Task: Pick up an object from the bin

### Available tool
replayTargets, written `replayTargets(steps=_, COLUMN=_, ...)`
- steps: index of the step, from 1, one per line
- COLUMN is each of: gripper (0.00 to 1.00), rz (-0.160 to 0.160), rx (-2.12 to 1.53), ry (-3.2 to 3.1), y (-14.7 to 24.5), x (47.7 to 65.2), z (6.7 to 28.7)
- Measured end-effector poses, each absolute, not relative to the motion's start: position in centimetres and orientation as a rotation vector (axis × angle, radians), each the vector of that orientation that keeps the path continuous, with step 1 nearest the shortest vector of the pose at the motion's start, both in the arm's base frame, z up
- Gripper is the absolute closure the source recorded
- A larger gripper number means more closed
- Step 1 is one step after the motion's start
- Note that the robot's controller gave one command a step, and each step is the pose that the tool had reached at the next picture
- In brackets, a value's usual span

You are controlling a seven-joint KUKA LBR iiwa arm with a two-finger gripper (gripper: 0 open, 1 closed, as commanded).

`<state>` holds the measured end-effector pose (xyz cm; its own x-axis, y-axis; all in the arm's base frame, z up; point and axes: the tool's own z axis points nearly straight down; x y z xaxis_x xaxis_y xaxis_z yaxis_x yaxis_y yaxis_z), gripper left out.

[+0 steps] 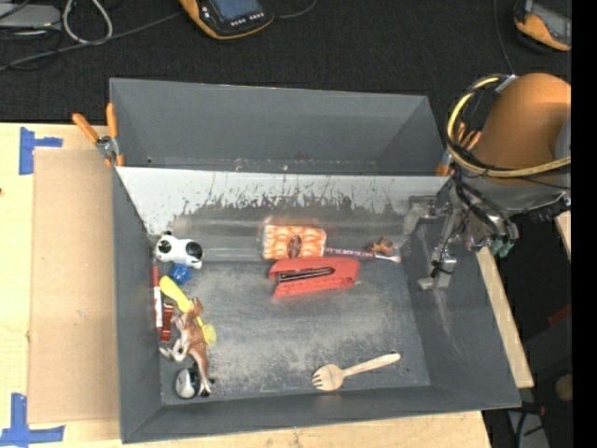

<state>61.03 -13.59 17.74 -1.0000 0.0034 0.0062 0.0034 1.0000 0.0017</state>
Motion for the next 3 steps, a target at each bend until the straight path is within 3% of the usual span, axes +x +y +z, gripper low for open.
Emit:
replayTargets(steps=1, gripper=0.0, rz=-0.001, rx=-0.001, ry=-3.142, y=-13.5, x=61.1, z=18.2)
replayTargets(steps=2, gripper=0.0, rz=-0.004, rx=-0.017, ry=-3.137, y=-7.2, x=60.2, z=19.4)
replayTargets(steps=3, gripper=0.0, rz=0.0, rx=0.06, ry=-3.14, y=-6.1, x=60.9, z=16.4)
